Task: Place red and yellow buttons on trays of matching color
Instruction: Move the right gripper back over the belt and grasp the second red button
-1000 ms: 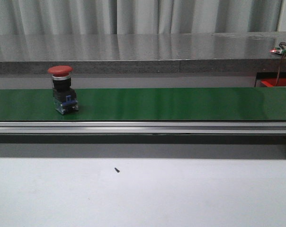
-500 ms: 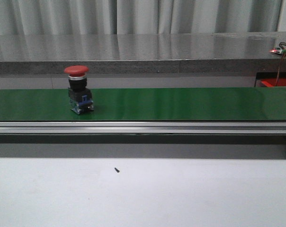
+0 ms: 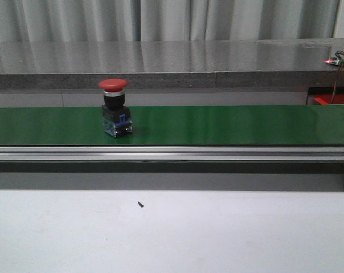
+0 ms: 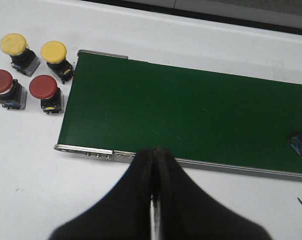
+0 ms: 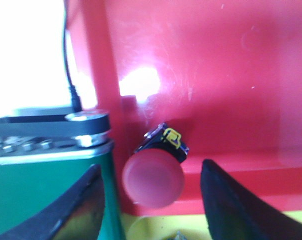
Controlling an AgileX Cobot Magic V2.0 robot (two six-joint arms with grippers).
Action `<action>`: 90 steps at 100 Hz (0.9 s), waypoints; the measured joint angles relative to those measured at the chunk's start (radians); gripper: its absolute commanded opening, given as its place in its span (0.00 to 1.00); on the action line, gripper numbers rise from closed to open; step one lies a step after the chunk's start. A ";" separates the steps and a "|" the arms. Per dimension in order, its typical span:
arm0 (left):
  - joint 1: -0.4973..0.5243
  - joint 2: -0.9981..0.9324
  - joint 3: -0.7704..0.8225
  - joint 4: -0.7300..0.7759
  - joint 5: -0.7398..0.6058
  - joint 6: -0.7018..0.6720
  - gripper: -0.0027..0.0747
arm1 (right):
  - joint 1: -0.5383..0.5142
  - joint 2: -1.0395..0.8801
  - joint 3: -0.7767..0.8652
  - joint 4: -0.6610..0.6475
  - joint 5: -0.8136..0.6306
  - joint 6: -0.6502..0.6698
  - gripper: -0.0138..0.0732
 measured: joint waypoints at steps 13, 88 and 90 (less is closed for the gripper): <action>0.000 0.000 0.000 0.000 0.000 0.000 0.01 | 0.009 -0.040 0.000 0.031 0.002 -0.029 0.66; 0.000 0.000 0.000 0.000 0.002 0.000 0.01 | 0.528 -0.174 0.000 0.127 0.014 -0.071 0.82; 0.000 0.000 0.000 0.000 0.004 0.000 0.01 | 0.538 -0.174 0.002 0.129 0.014 -0.071 0.84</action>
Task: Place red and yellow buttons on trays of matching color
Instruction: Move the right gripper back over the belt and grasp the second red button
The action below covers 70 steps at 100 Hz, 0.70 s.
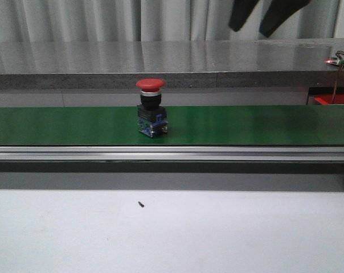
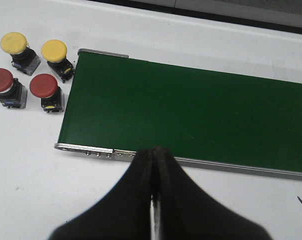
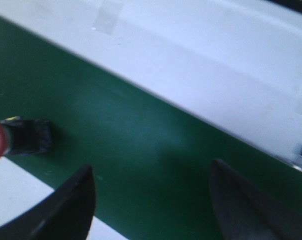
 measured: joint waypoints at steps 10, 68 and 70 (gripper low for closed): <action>0.000 0.000 0.000 0.000 0.000 0.000 0.01 | 0.069 0.000 0.013 0.006 0.002 0.000 0.87; 0.000 0.000 0.000 0.000 0.000 0.000 0.01 | 0.232 0.018 0.048 0.006 0.004 -0.003 0.87; 0.000 0.000 0.000 0.000 0.000 0.000 0.01 | 0.232 0.020 0.053 0.006 0.004 -0.003 0.87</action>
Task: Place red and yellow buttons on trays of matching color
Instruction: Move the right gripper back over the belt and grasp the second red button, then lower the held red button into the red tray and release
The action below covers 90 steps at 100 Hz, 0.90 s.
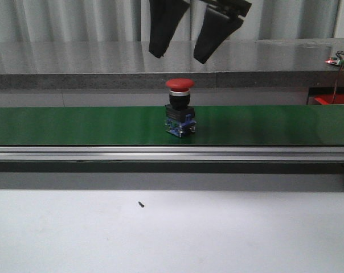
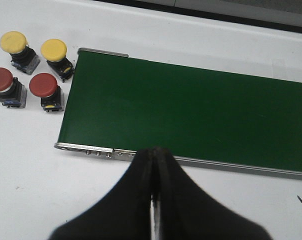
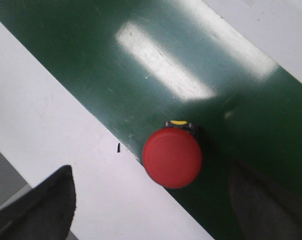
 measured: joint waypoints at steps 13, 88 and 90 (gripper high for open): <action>0.000 0.000 0.000 0.000 0.000 0.000 0.01 | 0.000 0.006 0.027 -0.029 0.000 0.000 0.87; 0.000 -0.003 0.000 -0.004 0.002 0.000 0.01 | 0.000 0.084 0.050 -0.157 -0.008 0.033 0.36; 0.000 -0.003 0.000 -0.004 0.002 0.000 0.01 | 0.000 0.082 0.050 -0.160 -0.008 0.035 0.36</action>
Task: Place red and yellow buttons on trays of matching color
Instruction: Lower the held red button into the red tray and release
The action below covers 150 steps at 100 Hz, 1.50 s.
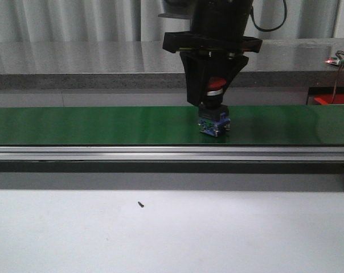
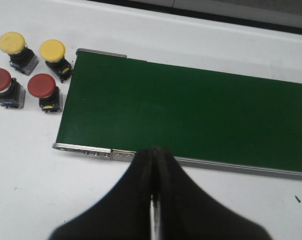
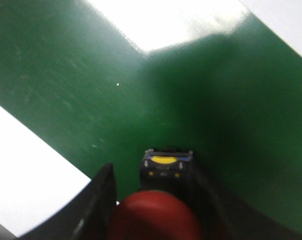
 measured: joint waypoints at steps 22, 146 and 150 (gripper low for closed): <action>0.000 0.000 0.000 -0.002 0.000 0.000 0.01 | -0.036 -0.061 0.000 -0.007 0.000 0.002 0.36; 0.000 0.000 0.000 -0.005 -0.004 0.000 0.01 | -0.942 -0.132 0.000 0.062 0.008 0.054 0.36; 0.000 0.000 0.000 -0.005 -0.004 0.000 0.01 | -0.942 -0.113 0.000 0.073 0.008 0.054 0.36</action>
